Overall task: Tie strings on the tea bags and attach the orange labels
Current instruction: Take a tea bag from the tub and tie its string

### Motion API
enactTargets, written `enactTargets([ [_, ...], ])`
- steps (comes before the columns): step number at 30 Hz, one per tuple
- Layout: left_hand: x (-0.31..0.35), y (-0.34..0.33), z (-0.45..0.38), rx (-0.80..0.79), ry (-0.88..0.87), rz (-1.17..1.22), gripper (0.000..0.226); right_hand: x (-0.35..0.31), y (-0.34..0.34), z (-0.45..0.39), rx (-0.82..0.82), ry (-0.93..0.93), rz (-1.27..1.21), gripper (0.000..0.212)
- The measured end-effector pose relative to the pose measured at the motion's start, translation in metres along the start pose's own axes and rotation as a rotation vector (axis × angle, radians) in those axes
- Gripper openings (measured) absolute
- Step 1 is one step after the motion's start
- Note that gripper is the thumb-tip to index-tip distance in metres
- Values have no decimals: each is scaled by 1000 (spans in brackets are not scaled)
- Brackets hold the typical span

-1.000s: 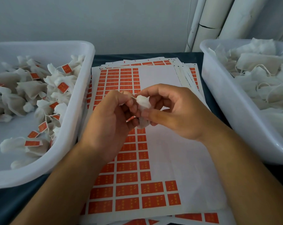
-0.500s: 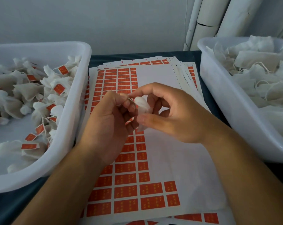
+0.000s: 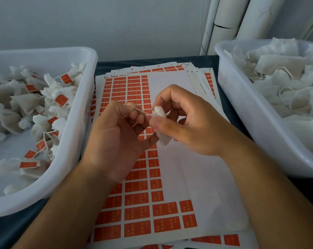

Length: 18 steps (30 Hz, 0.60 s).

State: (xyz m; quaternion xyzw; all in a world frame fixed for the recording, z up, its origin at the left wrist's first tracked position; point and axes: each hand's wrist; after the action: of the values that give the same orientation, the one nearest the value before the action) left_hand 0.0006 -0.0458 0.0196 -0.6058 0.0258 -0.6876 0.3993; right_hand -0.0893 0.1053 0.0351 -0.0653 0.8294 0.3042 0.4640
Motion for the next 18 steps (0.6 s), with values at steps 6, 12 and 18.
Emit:
enactTargets([
  [6, 1, 1, -1, 42, 21, 70, 24, 6, 5, 1, -7, -18, 53, 49],
  [12, 2, 1, -1, 66, 15, 176, 22, 5, 15, -3, 59, 3, -2, 39],
  [18, 0, 0, -2, 138, -39, 62, 31, 9, 11, -2, 66, -15, 16, 37],
])
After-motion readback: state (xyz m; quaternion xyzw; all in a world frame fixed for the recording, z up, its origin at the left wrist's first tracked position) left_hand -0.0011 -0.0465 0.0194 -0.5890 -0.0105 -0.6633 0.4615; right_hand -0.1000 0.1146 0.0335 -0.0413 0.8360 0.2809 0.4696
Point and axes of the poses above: each hand's wrist, its own z-axis away from the middle knuckle, its own y-axis out of the back of the hand, x = y × z, and after that the axes turned 15 degrees about x, right-handed
